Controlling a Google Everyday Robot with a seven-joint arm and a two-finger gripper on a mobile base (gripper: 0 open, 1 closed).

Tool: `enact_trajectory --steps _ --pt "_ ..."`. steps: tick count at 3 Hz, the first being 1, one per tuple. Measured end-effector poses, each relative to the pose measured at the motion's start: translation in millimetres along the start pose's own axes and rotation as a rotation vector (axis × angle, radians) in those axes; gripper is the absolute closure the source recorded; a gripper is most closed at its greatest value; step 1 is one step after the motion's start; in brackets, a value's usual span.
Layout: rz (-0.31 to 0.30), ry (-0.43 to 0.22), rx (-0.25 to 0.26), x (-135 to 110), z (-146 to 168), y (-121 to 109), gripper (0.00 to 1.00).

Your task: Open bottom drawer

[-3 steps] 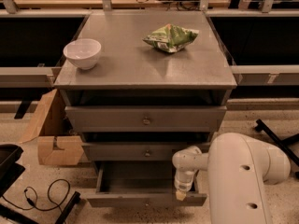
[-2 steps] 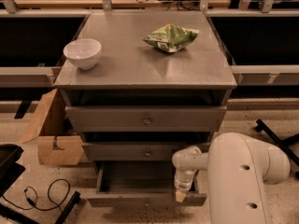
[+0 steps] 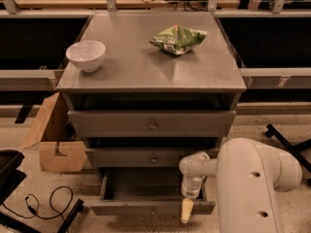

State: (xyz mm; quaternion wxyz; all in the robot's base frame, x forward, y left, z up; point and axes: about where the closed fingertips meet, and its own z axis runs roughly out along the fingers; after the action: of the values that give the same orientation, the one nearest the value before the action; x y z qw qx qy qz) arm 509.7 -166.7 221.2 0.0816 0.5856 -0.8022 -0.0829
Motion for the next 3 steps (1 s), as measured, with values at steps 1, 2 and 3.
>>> enact_trajectory --steps 1,2,3 --pt "0.025 -0.018 -0.078 16.9 27.2 27.5 0.00" --pt "0.060 -0.013 -0.166 29.2 44.1 62.0 0.24" --pt "0.060 -0.013 -0.166 28.6 41.2 60.6 0.48"
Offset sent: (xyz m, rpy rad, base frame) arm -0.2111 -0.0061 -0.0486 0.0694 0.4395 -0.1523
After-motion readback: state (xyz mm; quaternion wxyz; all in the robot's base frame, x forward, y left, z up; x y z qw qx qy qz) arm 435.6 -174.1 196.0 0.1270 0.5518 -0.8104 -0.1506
